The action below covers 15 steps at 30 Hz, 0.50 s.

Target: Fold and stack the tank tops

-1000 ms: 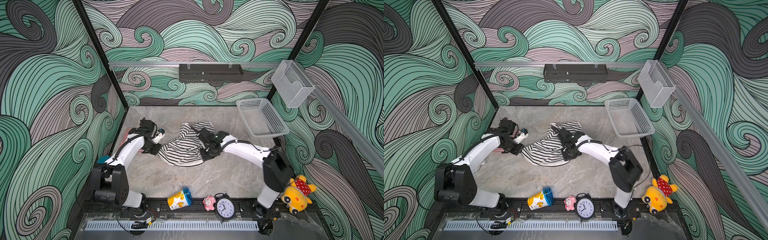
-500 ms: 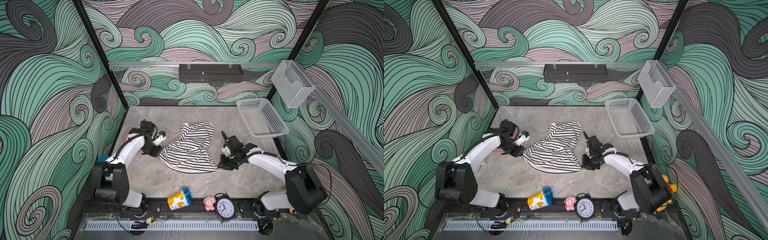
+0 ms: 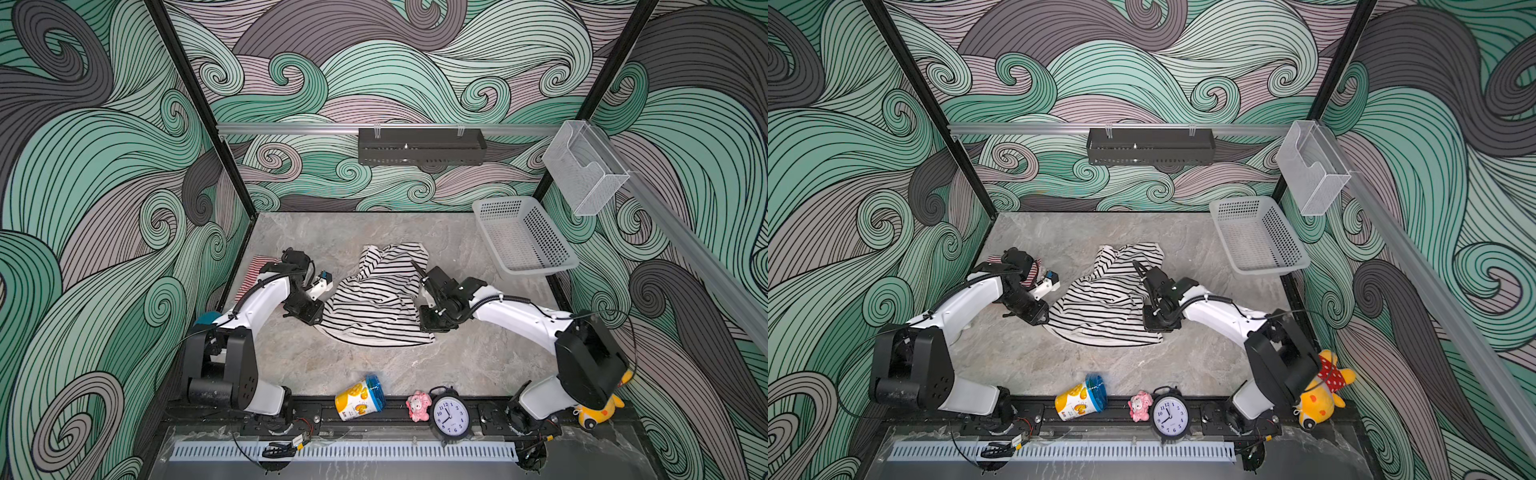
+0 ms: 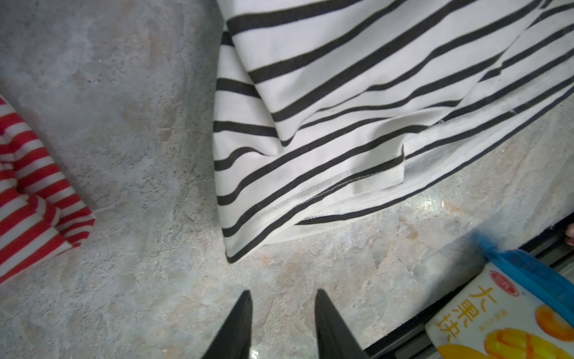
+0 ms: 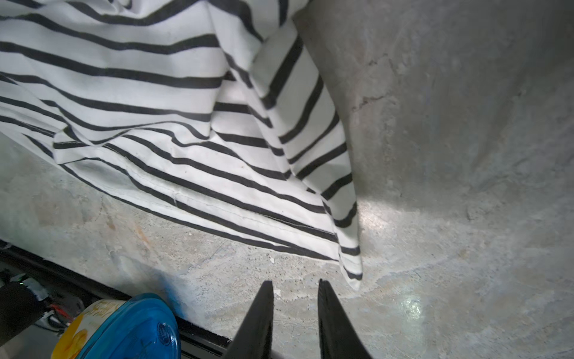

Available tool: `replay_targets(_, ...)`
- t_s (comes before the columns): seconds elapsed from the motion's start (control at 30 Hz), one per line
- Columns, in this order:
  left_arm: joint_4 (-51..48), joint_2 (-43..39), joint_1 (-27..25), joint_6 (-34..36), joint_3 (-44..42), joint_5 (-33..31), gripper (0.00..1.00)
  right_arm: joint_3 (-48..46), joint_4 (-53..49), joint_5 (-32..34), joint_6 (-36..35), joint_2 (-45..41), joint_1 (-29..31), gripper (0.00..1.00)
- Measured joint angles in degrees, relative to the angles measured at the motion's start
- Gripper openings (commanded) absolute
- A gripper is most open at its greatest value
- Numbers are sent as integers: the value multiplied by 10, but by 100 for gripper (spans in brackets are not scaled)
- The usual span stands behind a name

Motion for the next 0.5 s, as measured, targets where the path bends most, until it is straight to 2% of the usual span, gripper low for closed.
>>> replay_targets(0.27, 23, -8, 1, -5, -26, -28, 40, 63, -78, 90, -10, 94, 36, 27)
replay_targets(0.5, 33, -20, 4, -6, -29, -35, 40, 63, -109, 117, -10, 110, 44, 27)
